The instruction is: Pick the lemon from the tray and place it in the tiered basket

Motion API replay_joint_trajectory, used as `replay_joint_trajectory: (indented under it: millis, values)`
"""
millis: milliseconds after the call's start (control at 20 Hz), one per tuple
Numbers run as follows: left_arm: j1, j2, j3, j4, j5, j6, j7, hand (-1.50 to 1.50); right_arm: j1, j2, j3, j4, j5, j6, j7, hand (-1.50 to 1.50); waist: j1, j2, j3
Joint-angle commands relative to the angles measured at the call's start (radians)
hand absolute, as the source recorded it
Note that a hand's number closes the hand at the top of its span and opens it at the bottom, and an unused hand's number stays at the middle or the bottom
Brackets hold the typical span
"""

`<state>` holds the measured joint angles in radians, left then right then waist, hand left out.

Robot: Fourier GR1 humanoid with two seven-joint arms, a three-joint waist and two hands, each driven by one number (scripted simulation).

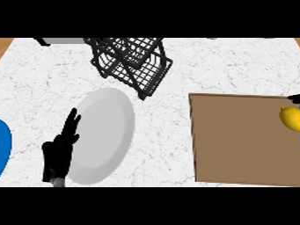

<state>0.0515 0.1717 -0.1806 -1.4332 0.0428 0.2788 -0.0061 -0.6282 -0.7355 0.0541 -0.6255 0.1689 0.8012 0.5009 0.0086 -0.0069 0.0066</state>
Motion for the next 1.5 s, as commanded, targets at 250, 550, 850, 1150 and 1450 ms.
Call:
replay_joint_trajectory:
  millis: [250,550,850,1150,1450]
  values:
    - [0.015,-0.003,0.014,-0.005,-0.020,0.001,0.085,0.00,0.028,0.037,-0.011,-0.003,0.064,-0.026,-0.089,1.50,-0.001,0.008,-0.006]
    - [0.018,-0.042,-0.019,0.020,-0.062,0.026,0.048,0.00,0.091,0.052,0.043,-0.068,0.160,-0.126,-0.252,1.50,-0.002,0.010,-0.006]
    - [0.032,0.000,0.007,0.000,-0.024,-0.022,0.062,0.00,-0.020,0.332,0.213,-0.360,0.327,-0.427,0.074,1.50,0.002,-0.016,-0.014]
    - [0.079,-0.004,0.018,0.020,-0.029,-0.001,0.036,0.00,-0.014,0.594,0.349,-0.558,0.496,-0.666,0.408,1.50,-0.032,-0.021,-0.011]
    - [0.091,0.016,0.030,-0.012,-0.017,-0.016,0.048,0.00,-0.030,0.730,0.389,-0.838,0.621,-0.825,0.699,1.50,-0.044,-0.021,-0.009]
